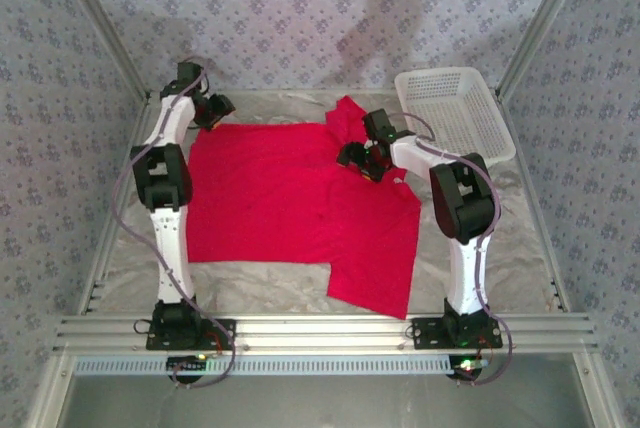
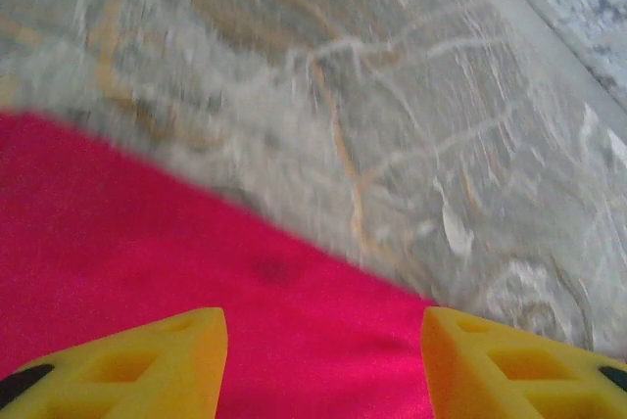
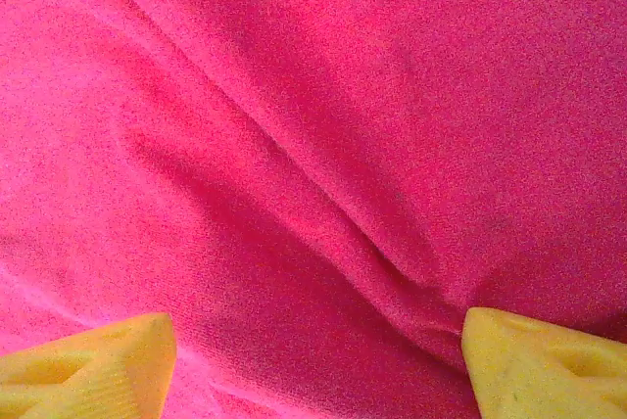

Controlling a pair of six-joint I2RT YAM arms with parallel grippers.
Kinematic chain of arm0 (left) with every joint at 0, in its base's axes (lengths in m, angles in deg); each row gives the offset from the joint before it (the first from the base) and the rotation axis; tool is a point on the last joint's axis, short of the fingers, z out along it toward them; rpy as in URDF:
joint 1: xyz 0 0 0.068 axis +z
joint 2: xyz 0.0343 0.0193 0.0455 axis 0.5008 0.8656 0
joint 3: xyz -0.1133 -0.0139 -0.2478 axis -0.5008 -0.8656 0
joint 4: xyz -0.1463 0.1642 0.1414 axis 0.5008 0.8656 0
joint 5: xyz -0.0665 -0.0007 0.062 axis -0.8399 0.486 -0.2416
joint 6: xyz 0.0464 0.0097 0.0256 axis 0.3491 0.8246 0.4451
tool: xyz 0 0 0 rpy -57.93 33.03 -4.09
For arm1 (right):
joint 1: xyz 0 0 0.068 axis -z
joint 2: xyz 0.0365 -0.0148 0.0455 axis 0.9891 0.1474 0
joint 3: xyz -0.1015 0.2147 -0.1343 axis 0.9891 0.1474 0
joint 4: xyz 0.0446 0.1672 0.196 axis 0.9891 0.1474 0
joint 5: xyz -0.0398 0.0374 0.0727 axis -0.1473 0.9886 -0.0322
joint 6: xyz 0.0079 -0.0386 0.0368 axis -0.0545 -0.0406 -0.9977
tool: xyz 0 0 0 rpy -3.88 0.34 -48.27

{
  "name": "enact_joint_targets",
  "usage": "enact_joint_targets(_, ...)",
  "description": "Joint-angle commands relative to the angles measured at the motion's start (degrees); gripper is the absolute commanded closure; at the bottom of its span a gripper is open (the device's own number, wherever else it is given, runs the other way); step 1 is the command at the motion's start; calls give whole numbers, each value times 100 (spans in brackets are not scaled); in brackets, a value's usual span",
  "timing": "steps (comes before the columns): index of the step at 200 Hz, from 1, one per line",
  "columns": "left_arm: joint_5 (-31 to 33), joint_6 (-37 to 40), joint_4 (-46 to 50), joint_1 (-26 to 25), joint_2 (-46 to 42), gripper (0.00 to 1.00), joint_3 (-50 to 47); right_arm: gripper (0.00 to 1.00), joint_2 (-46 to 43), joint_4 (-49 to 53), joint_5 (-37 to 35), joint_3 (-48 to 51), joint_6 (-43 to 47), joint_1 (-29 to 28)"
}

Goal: Fold the inside-out t-shirt

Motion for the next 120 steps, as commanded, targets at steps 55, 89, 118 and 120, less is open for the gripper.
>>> enact_joint_targets(55, 164, 16, -1173, 361, -899, 44, -1796, 21, 32, 301, 36, -309, 195, 110)
enact_joint_targets(89, 251, -28, -1321, 424, -550, 44, -1577, 21, -20, 287, 105, -326, 159, 111)
enact_joint_targets(118, 130, -72, -1232, 419, -142, 44, -1019, 21, -66, 328, 111, -326, 187, 97)
enact_joint_targets(120, 131, -72, -1222, 415, -119, 44, -986, 21, -66, 331, 117, -326, 190, 100)
